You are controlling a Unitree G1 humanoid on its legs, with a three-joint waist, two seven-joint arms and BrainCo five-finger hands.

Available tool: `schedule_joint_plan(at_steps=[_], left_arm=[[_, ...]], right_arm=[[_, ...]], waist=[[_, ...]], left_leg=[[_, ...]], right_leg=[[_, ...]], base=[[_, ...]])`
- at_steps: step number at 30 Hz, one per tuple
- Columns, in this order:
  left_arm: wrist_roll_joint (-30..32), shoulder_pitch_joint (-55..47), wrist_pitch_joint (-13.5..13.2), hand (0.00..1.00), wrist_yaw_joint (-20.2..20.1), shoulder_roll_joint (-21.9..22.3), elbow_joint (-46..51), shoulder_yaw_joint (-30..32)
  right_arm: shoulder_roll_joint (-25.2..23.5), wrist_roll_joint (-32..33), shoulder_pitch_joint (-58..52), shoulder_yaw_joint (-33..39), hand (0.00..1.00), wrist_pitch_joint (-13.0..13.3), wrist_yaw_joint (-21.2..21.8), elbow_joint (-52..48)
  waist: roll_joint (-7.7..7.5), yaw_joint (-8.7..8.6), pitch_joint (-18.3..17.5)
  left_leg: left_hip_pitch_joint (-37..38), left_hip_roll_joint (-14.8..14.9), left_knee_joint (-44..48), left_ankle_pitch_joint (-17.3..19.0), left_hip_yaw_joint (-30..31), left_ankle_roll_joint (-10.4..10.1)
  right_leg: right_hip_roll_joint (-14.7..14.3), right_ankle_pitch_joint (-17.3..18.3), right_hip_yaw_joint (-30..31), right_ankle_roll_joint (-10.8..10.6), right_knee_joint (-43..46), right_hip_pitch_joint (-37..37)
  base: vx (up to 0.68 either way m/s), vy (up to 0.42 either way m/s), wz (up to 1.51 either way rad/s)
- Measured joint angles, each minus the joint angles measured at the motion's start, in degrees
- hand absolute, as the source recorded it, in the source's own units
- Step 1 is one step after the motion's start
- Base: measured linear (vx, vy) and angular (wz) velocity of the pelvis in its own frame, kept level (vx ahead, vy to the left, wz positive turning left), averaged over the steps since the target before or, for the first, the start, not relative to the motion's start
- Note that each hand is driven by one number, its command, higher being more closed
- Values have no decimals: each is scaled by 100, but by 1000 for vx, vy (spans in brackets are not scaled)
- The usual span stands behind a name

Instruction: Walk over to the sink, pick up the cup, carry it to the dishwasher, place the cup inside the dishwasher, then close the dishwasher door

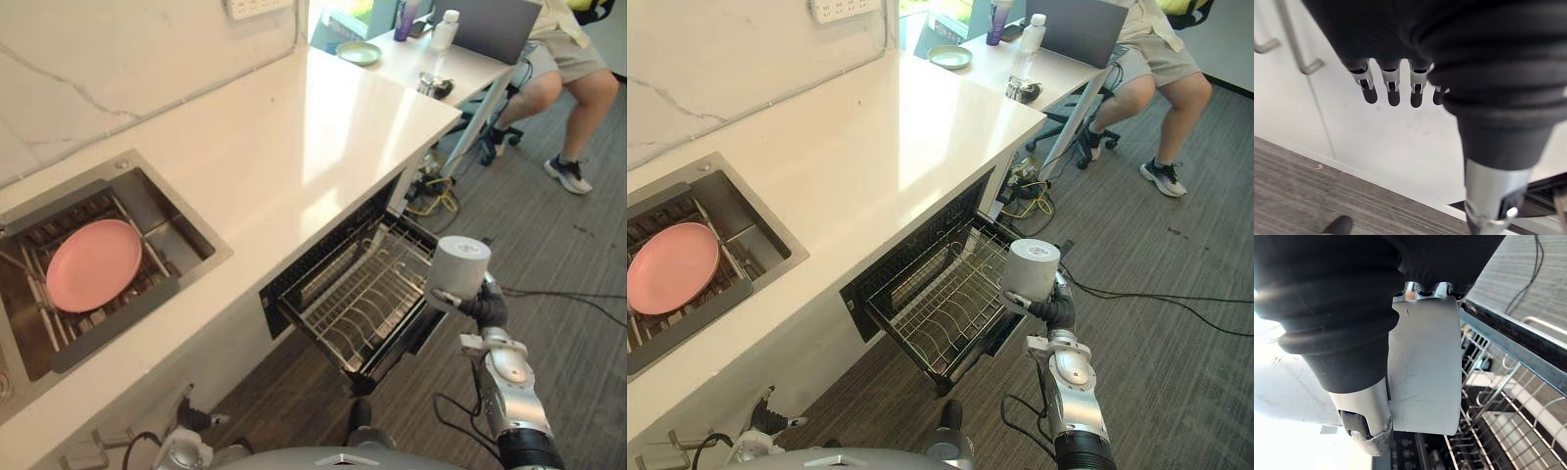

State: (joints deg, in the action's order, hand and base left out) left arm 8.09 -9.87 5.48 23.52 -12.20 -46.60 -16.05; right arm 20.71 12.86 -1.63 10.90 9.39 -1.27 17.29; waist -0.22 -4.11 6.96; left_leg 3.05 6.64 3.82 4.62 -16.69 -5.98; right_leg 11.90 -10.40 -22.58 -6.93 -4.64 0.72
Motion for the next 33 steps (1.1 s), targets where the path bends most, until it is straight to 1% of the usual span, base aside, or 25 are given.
schedule_joint_plan(at_steps=[2,3,5,6,8,9,12,13,14,15,20,21,23,24,26,28,29,33], left_arm=[[19,-25,315,0,-16,-4,-259,113],[76,-43,392,0,-48,-2,-311,171],[141,-79,641,0,-183,1,-474,308],[172,-93,677,0,-216,-4,-476,351],[246,-111,794,0,-422,5,-541,477],[303,-109,828,0,-545,17,-614,488],[337,-105,841,0,-801,53,-652,613],[345,-100,838,0,-890,85,-644,707],[350,-101,838,0,-901,92,-649,707],[360,-97,839,0,-909,125,-659,707],[399,-82,837,0,-938,227,-679,707],[399,-72,830,0,-938,237,-681,707],[398,66,795,0,-889,237,-682,718],[397,115,784,0,-876,237,-681,719],[392,248,764,0,-851,238,-671,719],[391,335,785,0,-827,238,-672,719],[394,381,797,0,-836,235,-671,719],[495,486,903,0,-1038,238,-692,714]], right_arm=[[4,-197,159,-25,100,-104,80,141],[12,-204,228,-51,100,-168,136,235],[33,-207,431,-224,100,-350,293,515],[34,-211,474,-270,100,-362,342,586],[42,-327,625,-424,100,-379,494,808],[64,-336,767,-512,100,-438,572,926],[161,-430,1261,-643,100,-572,838,1336],[242,-432,1444,-735,100,-600,872,1517],[285,-434,1542,-808,100,-624,875,1611],[358,-431,1812,-928,100,-692,893,1886],[500,-428,2308,-1151,100,-747,1090,2555],[527,-424,2446,-1228,100,-771,1111,2675],[642,-423,2834,-1302,100,-927,1123,2979],[684,-424,2941,-1314,100,-955,1124,3083],[832,-432,3305,-1409,100,-1034,1115,3385],[935,-442,3490,-1522,100,-1037,1128,3504],[939,-504,3571,-1524,100,-1044,1129,3605],[940,-886,3847,-1780,100,-1031,1247,3840]], waist=[[-4,45,45],[-13,54,50],[-24,97,84],[-24,113,98],[-4,186,144],[27,208,189],[99,270,383],[133,298,437],[143,332,451],[172,400,570],[228,492,809],[230,504,866],[275,556,1096],[285,577,1153],[347,637,1335],[400,635,1488],[421,635,1566],[453,679,1607]], left_leg=[[-8,-1,3,-5,92,4],[-15,-1,3,-10,109,6],[-99,0,11,-40,221,11],[-117,-1,8,-61,252,7],[-159,4,13,-90,304,-3],[-225,4,53,-91,374,-1],[-428,37,229,-90,535,-3],[-558,60,306,-90,590,-4],[-622,78,339,-90,600,-5],[-760,123,421,-100,681,-21],[-1039,157,517,-169,899,-44],[-1118,158,518,-209,917,-50],[-1300,142,505,-347,1005,-48],[-1344,139,501,-377,1025,-54],[-1543,136,486,-487,1086,-51],[-1619,121,445,-576,1163,-61],[-1614,111,353,-650,1194,-62],[-1739,82,120,-873,1194,-62]], right_leg=[[2,22,-79,6,0,-66],[2,26,-98,7,0,-68],[3,36,-202,13,0,-62],[4,40,-233,16,1,-64],[3,49,-290,31,2,-63],[4,51,-341,34,3,-64],[4,92,-478,62,87,-15],[10,163,-520,105,192,76],[10,187,-521,107,257,148],[14,254,-576,128,433,257],[101,474,-739,176,892,517],[121,502,-763,197,970,594],[194,568,-826,240,1181,807],[205,579,-829,256,1222,862],[255,641,-871,332,1394,1071],[300,672,-930,327,1520,1151],[325,745,-951,372,1595,1179],[398,853,-931,374,1815,1463]], base=[[-26,1,16],[-22,1,18],[-20,-4,22],[-18,-7,23],[-15,-5,17],[-24,-4,23],[-49,-9,26],[-77,-11,25],[-67,-18,23],[-53,-15,16],[-59,-10,22],[-55,-9,19],[-77,-13,22],[-102,-17,18],[-117,-24,16],[-109,-29,21],[-99,-26,21],[-70,-25,11]])
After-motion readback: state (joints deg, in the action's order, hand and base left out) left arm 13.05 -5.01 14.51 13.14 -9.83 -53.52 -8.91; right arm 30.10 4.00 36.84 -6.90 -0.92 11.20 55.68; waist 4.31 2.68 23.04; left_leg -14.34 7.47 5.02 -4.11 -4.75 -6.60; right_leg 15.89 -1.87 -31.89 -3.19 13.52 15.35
